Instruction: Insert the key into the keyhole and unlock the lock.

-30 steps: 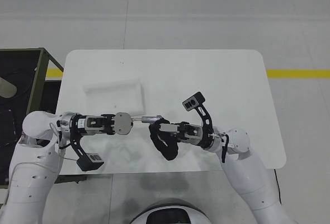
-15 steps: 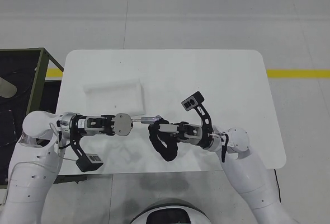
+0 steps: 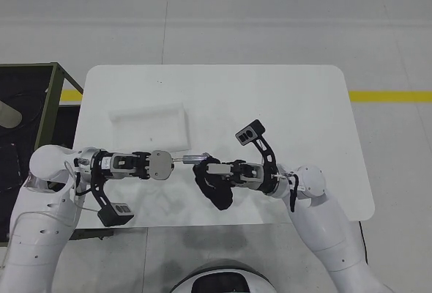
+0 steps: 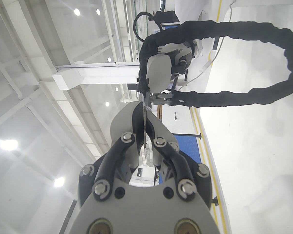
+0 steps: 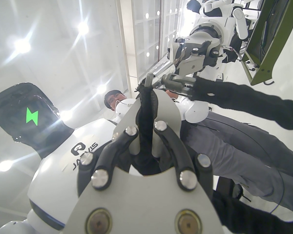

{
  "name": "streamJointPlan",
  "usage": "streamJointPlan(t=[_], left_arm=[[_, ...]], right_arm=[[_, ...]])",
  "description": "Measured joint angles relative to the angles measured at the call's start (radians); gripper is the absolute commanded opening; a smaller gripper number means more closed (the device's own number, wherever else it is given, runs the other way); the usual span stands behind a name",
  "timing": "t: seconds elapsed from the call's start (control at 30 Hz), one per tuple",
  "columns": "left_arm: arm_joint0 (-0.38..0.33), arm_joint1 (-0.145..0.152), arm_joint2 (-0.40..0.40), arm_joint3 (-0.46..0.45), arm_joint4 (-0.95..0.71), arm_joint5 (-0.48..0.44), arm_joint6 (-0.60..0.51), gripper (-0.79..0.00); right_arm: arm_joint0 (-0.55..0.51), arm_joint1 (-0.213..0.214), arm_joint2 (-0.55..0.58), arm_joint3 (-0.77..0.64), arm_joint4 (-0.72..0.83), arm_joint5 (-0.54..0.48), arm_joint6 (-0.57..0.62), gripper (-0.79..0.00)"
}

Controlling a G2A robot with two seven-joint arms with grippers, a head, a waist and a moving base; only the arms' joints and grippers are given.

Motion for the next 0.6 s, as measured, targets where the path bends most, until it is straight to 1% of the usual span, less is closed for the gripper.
streamJointPlan(t=[0.6], left_arm=[[-0.006,0.012,0.026,0.002,-0.01,-0.005,0.009,-0.785]], right_arm=[[0.005,-0.001,-0.012,0.007,-0.003,0.005,0.012,-0.785]])
